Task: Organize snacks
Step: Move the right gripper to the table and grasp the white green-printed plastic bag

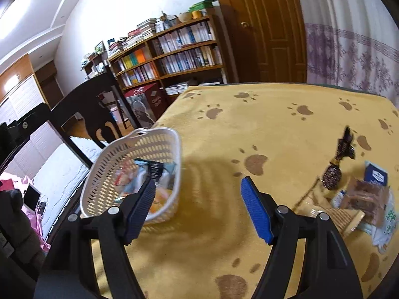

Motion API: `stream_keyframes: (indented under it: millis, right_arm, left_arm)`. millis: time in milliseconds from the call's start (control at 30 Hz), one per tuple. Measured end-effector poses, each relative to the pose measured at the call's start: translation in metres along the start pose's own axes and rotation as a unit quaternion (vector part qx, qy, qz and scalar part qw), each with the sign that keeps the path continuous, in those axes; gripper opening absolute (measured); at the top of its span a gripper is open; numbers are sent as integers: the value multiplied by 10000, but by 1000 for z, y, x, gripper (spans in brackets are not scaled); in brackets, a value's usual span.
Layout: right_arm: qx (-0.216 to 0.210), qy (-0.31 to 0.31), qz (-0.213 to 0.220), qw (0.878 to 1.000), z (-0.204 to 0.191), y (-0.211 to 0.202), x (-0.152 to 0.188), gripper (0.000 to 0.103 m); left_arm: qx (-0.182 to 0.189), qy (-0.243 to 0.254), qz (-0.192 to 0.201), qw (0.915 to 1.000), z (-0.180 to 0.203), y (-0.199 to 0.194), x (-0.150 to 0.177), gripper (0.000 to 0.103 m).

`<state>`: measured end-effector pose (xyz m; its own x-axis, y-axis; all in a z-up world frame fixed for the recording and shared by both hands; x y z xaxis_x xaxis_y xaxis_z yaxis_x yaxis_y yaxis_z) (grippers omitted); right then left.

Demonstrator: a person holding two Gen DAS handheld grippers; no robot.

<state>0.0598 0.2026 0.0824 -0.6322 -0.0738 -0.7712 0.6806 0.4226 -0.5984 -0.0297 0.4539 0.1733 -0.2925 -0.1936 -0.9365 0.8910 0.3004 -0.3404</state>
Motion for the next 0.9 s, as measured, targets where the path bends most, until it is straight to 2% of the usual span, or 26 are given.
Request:
stream_keyframes:
  millis: [433, 667, 900]
  right_arm:
    - [619, 588, 136, 9963, 85, -26, 13, 71]
    - [1100, 1022, 237, 9884, 146, -50, 26, 71]
    - [1552, 1501, 236, 9761, 206, -73, 53, 71]
  left_arm:
    - [96, 317, -72, 9994, 25, 0, 10, 100]
    - [227, 497, -160, 9984, 40, 2, 19, 100]
    - [555, 648, -338, 9958, 60, 2, 30, 100]
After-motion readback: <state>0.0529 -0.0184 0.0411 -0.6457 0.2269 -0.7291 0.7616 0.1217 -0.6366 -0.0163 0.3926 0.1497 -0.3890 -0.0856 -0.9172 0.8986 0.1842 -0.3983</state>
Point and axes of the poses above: each gripper's, at about its wrist camera, not at the fingertips, and y roughly the way its jaws point, z to its right, x to its underside, the point moved 2 cm from there along y, roughly the way its jaws point, and after that the axes turned 5 degrees about -y, right-handed, at the moved point
